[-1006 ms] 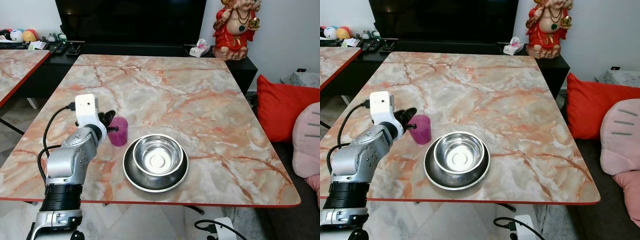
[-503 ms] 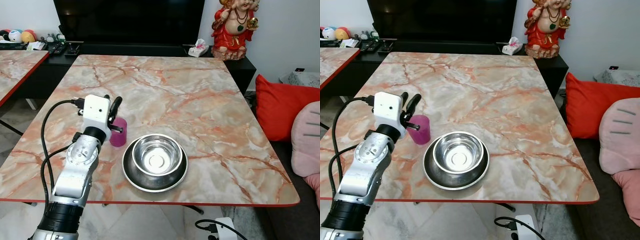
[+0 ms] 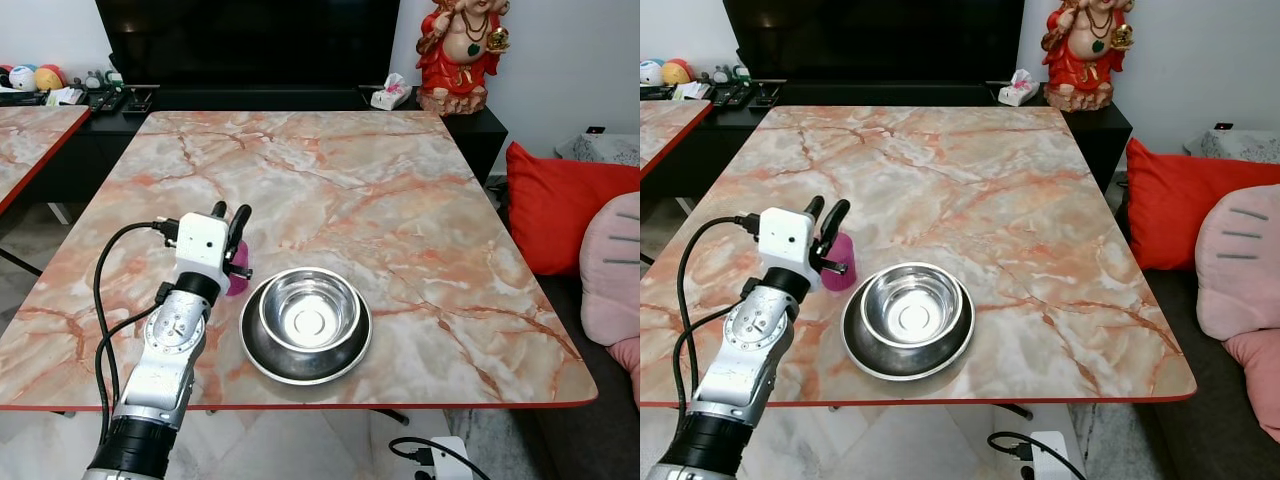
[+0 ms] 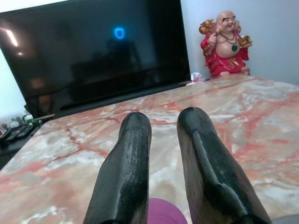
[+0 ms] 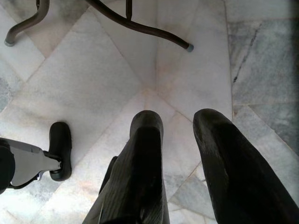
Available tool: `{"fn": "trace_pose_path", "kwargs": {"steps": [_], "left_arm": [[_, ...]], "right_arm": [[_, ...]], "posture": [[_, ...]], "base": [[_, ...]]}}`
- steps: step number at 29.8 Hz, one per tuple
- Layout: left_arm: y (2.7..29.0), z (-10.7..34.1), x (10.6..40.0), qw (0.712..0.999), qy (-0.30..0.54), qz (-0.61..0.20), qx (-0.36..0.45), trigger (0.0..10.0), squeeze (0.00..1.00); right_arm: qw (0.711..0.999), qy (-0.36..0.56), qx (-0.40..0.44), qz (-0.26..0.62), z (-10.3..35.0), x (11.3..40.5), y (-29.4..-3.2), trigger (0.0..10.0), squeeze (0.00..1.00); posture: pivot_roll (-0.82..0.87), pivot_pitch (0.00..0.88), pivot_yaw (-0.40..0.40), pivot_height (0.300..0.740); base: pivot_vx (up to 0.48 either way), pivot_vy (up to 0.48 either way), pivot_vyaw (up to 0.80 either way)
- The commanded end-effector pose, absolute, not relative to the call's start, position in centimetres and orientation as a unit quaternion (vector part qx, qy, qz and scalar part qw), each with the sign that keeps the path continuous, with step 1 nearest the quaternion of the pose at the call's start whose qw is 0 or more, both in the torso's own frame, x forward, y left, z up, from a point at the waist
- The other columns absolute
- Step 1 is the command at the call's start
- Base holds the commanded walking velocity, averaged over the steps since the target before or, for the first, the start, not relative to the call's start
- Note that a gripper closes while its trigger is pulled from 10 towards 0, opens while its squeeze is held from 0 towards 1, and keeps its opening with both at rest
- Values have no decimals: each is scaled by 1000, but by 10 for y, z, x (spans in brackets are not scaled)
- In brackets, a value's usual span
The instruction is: Setting the table
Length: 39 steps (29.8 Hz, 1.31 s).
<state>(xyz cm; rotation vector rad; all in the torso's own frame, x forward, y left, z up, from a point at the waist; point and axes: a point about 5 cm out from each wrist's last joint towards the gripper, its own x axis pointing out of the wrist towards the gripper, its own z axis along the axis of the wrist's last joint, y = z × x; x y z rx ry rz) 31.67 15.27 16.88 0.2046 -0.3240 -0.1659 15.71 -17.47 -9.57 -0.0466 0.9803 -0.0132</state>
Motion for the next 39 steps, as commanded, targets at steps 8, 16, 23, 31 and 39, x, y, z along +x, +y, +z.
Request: {"fn": "trace_pose_path", "kwargs": {"steps": [8, 16, 23, 31, 39], "left_arm": [[155, 164, 316, 980, -166, -68, 89, 10000, 0], [156, 162, 315, 980, -170, -62, 87, 10000, 0], [154, 164, 316, 980, -173, -61, 83, 10000, 0], [152, 170, 318, 979, -178, -60, 79, 10000, 0], [145, 175, 319, 978, -186, -60, 72, 10000, 0]], "right_arm": [[883, 469, -17, -12, -96, 155, -176, 10000, 0], [882, 470, -19, -10, -96, 154, -176, 10000, 0], [882, 471, -19, -6, -97, 154, -175, 10000, 0], [884, 467, -29, 1, -95, 157, -176, 10000, 0], [886, 463, -19, 2, -94, 159, -176, 10000, 0]], "posture": [[103, 0, -18, 740], [106, 0, -18, 740], [104, 0, -15, 740], [102, 0, -10, 740], [109, 0, -13, 740]], "base": [[0, 0, 0], [0, 0, 0], [0, -7, 0], [0, 309, 0], [0, 240, 527]]}}
